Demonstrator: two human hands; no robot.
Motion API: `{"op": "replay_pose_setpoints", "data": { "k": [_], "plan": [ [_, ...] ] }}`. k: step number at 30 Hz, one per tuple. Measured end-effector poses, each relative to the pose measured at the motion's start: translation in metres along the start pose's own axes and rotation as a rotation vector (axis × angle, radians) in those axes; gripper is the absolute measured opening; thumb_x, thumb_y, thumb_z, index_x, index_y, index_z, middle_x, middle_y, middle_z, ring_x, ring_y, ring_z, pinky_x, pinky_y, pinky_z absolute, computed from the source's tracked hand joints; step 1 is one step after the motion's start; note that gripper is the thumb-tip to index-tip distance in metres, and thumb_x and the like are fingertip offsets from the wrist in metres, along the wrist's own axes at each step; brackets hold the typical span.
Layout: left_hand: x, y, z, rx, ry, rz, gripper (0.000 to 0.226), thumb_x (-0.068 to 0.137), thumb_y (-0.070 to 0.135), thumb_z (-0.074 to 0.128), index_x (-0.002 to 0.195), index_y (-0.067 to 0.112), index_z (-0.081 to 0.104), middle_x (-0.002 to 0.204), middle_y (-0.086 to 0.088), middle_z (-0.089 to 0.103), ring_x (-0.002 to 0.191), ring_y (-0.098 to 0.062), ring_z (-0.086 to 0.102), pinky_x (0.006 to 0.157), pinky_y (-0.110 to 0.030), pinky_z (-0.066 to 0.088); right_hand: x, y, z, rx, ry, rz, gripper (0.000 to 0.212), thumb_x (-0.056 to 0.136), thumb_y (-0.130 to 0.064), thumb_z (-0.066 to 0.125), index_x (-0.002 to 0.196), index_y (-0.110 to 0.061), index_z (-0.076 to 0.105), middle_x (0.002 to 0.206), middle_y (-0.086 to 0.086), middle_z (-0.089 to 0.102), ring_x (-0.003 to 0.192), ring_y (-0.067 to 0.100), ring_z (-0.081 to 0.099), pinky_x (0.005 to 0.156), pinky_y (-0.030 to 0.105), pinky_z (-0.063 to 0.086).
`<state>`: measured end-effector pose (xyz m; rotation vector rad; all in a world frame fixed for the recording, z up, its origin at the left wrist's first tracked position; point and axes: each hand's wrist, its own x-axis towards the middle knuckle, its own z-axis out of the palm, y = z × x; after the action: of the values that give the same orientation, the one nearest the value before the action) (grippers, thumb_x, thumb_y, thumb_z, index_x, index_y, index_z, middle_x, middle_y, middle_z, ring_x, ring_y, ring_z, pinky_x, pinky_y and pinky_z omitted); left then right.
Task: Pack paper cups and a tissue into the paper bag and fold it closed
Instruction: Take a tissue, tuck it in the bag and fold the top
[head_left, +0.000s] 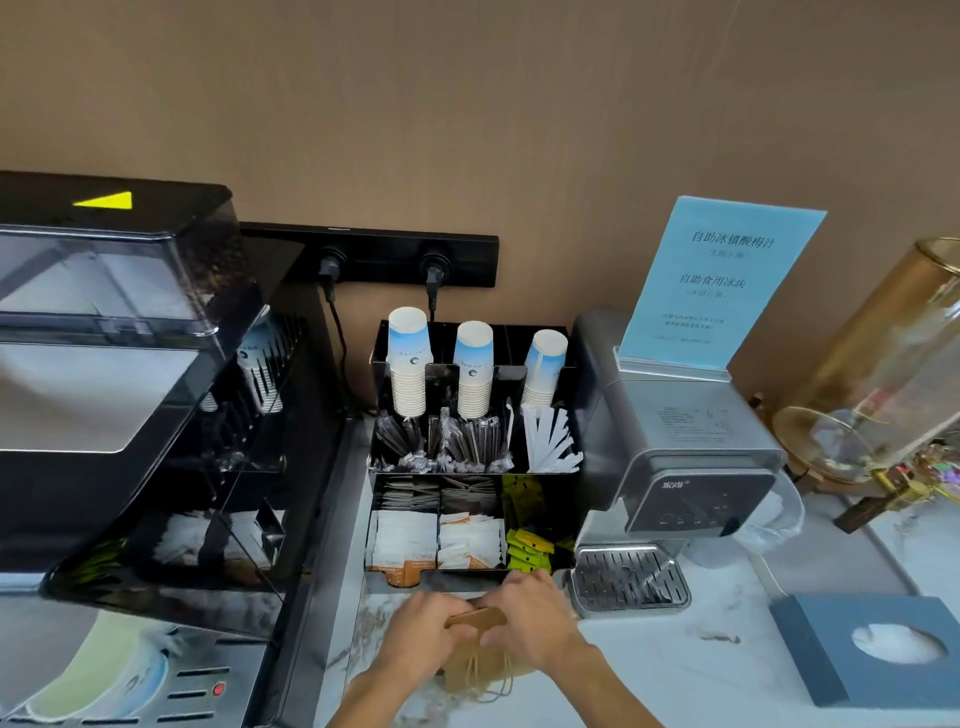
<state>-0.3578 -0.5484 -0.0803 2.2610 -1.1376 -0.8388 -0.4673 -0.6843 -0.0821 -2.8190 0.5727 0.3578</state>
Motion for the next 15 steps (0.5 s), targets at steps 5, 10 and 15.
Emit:
{"op": "replay_pose_setpoints", "data": {
  "k": [5, 10, 15],
  "plan": [
    [0.000, -0.008, 0.007, 0.028, 0.058, 0.013, 0.011, 0.087, 0.043, 0.070, 0.098, 0.043, 0.073, 0.072, 0.011, 0.070, 0.073, -0.008, 0.062, 0.072, -0.023, 0.049, -0.003, 0.007, 0.005, 0.078, 0.026, 0.085, 0.029, 0.083, -0.050, 0.066, 0.107, -0.033, 0.069, 0.102, -0.004, 0.072, 0.107, 0.019, 0.054, 0.099, 0.037, 0.032],
    [-0.002, -0.026, 0.014, -0.055, 0.087, 0.014, 0.037, 0.086, 0.036, 0.073, 0.111, 0.058, 0.056, 0.086, 0.027, 0.073, 0.079, 0.003, 0.064, 0.074, -0.007, 0.046, -0.015, 0.012, 0.010, 0.356, 0.075, 0.251, 0.017, 0.080, -0.043, 0.072, 0.095, -0.035, 0.070, 0.086, -0.014, 0.059, 0.092, 0.014, 0.051, 0.094, 0.031, 0.039],
    [0.004, -0.040, 0.024, -0.175, 0.068, -0.020, 0.026, 0.085, 0.023, 0.077, 0.110, 0.027, 0.077, 0.103, 0.046, 0.058, 0.103, 0.022, 0.052, 0.097, -0.006, 0.035, -0.028, 0.016, 0.011, 0.595, 0.055, 0.324, 0.031, 0.081, -0.021, 0.077, 0.072, -0.044, 0.057, 0.095, -0.006, 0.060, 0.094, 0.016, 0.055, 0.082, 0.026, 0.045]
  ]
}}
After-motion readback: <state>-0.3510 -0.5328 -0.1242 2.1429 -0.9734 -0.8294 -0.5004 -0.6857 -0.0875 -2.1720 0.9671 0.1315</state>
